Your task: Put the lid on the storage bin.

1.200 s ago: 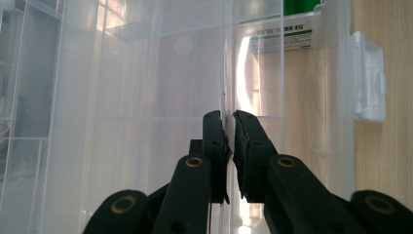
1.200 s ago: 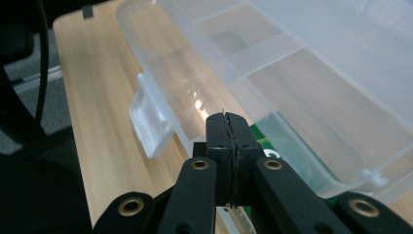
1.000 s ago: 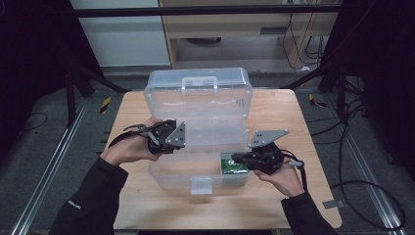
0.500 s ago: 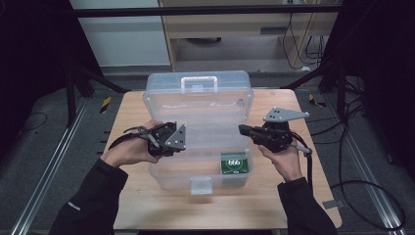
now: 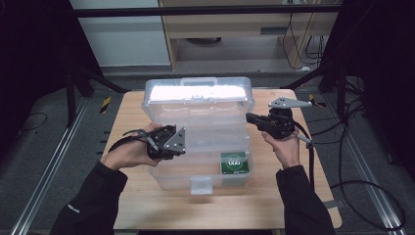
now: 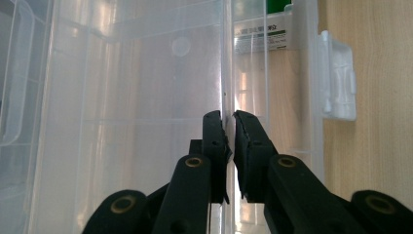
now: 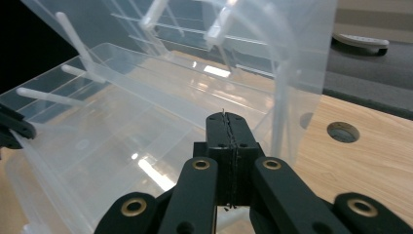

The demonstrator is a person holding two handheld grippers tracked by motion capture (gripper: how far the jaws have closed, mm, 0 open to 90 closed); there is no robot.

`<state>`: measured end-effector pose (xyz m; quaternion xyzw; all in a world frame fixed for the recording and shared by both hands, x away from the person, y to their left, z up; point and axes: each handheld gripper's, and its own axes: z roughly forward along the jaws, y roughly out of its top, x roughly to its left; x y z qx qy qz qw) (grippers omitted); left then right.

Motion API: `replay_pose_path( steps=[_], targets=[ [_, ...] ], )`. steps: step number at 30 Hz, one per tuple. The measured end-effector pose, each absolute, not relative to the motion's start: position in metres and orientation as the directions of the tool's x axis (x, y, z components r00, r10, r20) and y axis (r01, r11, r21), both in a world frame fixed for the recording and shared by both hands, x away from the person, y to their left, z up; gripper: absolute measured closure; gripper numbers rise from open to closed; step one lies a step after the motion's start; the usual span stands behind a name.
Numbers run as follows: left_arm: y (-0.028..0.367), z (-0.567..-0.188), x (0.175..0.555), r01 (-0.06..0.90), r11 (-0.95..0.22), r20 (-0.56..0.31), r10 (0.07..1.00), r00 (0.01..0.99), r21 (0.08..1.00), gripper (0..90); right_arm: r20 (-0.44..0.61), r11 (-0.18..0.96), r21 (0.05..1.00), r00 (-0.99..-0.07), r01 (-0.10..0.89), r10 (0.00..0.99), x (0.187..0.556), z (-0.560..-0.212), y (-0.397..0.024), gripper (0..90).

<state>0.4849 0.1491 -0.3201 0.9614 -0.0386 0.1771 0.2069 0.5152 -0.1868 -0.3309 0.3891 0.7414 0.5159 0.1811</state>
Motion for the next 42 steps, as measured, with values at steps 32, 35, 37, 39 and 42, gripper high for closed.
replay_pose_path(
  steps=[32, 35, 37, 39, 42],
  targets=[
    [0.143, -0.331, 0.475, -0.058, -0.761, 0.252, 0.141, 0.957, 0.646, 57.4, 0.165, 0.166, 0.897, -0.660, 0.409, 0.733, 0.499, -0.346, -0.197, 90.0],
    [0.146, -0.336, 0.474, -0.037, -0.740, 0.240, 0.169, 0.956, 0.671, 57.6, 0.165, 0.170, 0.896, -0.663, 0.410, 0.731, 0.498, -0.347, -0.197, 90.0],
    [0.148, -0.338, 0.473, -0.020, -0.710, 0.219, 0.191, 0.957, 0.704, 57.5, 0.165, 0.171, 0.896, -0.664, 0.410, 0.729, 0.497, -0.348, -0.197, 90.0],
    [0.149, -0.340, 0.472, -0.009, -0.677, 0.200, 0.205, 0.958, 0.736, 56.6, 0.166, 0.167, 0.897, -0.664, 0.408, 0.729, 0.497, -0.349, -0.197, 90.0],
    [0.149, -0.343, 0.472, -0.001, -0.667, 0.192, 0.212, 0.958, 0.745, 55.3, 0.170, 0.168, 0.896, -0.666, 0.412, 0.726, 0.497, -0.350, -0.197, 90.0]
  ],
)
